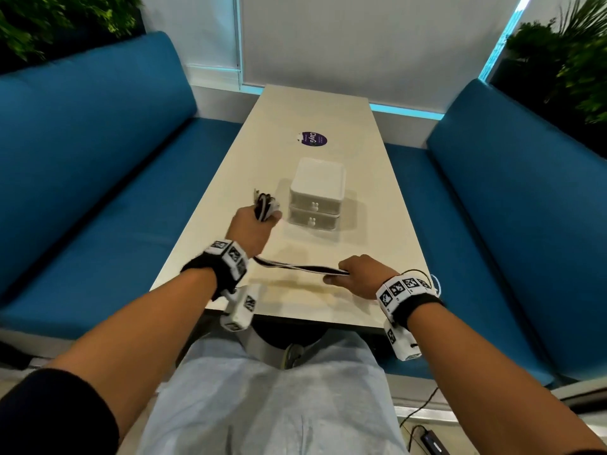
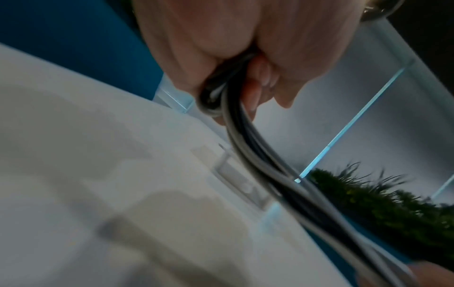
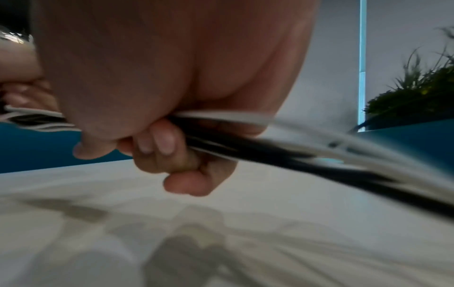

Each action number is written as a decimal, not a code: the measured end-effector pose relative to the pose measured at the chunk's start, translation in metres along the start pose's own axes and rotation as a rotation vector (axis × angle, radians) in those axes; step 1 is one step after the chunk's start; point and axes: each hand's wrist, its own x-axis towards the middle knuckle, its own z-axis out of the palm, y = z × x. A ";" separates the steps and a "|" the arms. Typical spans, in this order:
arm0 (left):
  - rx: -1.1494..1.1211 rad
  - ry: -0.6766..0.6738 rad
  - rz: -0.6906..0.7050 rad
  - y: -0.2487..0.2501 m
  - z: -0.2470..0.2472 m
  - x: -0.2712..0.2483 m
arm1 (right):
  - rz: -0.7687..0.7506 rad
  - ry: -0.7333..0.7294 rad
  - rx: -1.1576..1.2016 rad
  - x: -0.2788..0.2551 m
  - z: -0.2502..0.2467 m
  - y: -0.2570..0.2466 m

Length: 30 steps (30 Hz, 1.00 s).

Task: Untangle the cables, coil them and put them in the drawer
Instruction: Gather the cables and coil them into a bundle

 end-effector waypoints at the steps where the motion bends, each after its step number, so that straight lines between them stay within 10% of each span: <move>1: 0.074 -0.008 0.010 -0.008 -0.010 0.002 | 0.008 -0.004 0.027 -0.003 0.002 0.007; 23: 0.736 -0.621 0.242 -0.024 0.021 -0.048 | 0.068 0.076 0.170 0.011 -0.013 0.011; 30: 0.894 -0.545 0.229 -0.022 0.022 -0.040 | 0.075 0.096 0.194 0.012 -0.016 -0.002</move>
